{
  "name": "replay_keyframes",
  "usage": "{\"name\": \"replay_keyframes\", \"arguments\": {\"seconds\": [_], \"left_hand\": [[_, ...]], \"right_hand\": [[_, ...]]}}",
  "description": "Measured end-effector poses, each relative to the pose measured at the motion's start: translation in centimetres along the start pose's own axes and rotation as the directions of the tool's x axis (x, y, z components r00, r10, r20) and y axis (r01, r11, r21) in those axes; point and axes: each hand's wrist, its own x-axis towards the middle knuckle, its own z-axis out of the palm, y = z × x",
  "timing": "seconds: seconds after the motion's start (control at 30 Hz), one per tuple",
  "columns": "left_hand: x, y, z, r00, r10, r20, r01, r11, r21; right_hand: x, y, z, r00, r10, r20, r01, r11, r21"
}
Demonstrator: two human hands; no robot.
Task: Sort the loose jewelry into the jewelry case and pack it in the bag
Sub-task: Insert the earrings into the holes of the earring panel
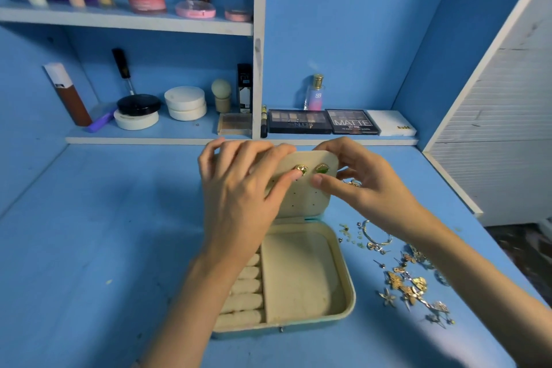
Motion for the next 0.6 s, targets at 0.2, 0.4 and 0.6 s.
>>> {"name": "replay_keyframes", "arguments": {"seconds": [0.2, 0.4, 0.6], "left_hand": [[-0.1, -0.1, 0.2, 1.000, -0.011, -0.015, 0.011, 1.000, -0.015], [-0.2, -0.2, 0.2, 1.000, -0.006, -0.012, 0.006, 1.000, -0.024], [-0.4, -0.2, -0.2, 1.000, 0.000, 0.023, 0.001, 0.999, -0.042]], "right_hand": [[0.0, 0.8, 1.8, 0.987, -0.083, -0.137, 0.077, 0.996, -0.050], [0.0, 0.8, 2.1, 0.978, -0.115, -0.172, 0.105, 0.992, -0.069], [0.0, 0.8, 1.5, 0.991, -0.070, -0.110, 0.065, 0.997, -0.052]]}}
